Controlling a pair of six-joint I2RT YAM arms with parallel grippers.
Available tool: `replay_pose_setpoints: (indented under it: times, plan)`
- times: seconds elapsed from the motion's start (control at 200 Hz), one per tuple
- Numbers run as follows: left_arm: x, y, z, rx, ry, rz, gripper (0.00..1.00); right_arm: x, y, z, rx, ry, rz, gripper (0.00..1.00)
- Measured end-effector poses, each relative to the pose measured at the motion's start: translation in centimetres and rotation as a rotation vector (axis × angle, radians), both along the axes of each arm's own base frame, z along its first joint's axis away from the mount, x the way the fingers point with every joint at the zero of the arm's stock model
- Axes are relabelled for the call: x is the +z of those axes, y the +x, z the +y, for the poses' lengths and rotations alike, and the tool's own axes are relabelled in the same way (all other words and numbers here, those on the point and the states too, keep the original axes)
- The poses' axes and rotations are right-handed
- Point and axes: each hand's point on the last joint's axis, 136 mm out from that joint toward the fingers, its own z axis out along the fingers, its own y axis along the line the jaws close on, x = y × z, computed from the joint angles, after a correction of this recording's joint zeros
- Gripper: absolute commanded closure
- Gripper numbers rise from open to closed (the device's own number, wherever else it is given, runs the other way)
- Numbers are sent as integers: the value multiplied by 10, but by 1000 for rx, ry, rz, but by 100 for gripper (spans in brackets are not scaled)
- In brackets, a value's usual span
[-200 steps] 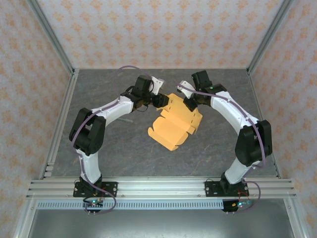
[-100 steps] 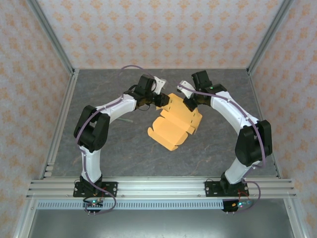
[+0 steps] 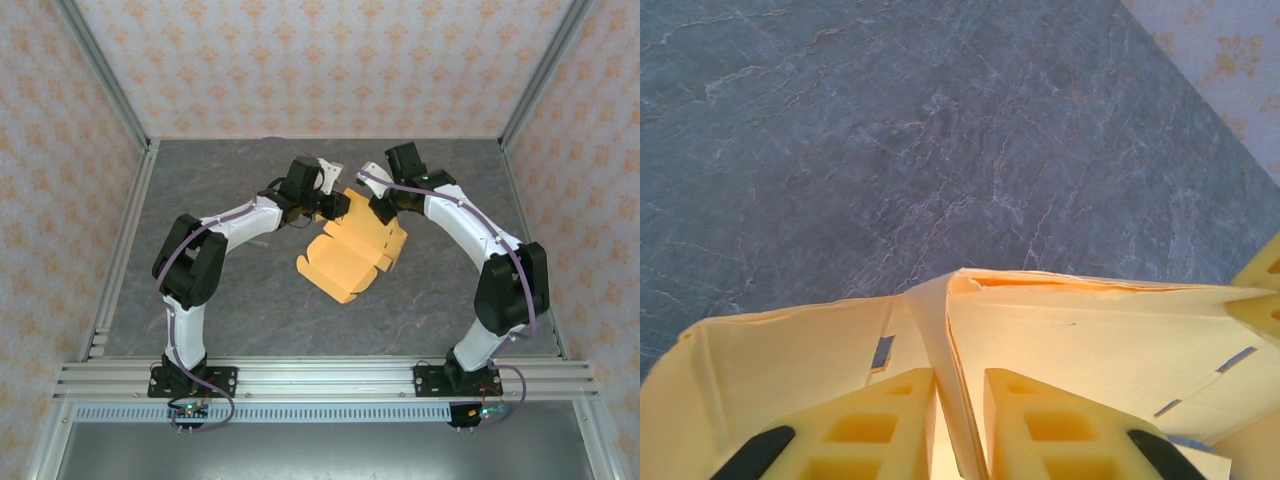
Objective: Fold the paper box
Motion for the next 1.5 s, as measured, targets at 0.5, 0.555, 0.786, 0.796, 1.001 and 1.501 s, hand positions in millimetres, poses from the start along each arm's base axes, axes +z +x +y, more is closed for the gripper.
replay_pose_setpoints:
  times: [0.5, 0.555, 0.786, 0.796, 1.001, 1.501]
  plan:
    - [41, -33, 26, 30, 20, -76, 63, 0, 4, -5, 16, -46, -29, 100]
    - [44, -39, 35, 51, 34, -84, 62, 0, 4, -5, 28, -55, -35, 100]
    - [42, -60, 95, 225, 105, -93, 59, 5, 2, 1, 112, -117, -93, 100]
    - [42, -60, 97, 234, 107, -94, 59, 5, 2, 2, 119, -121, -98, 100]
    - [28, -67, 148, 431, 147, -71, 57, -2, 1, 23, 228, -177, -203, 100]
    - [19, -76, 184, 604, 166, -75, 55, -30, -4, 38, 299, -288, -424, 100]
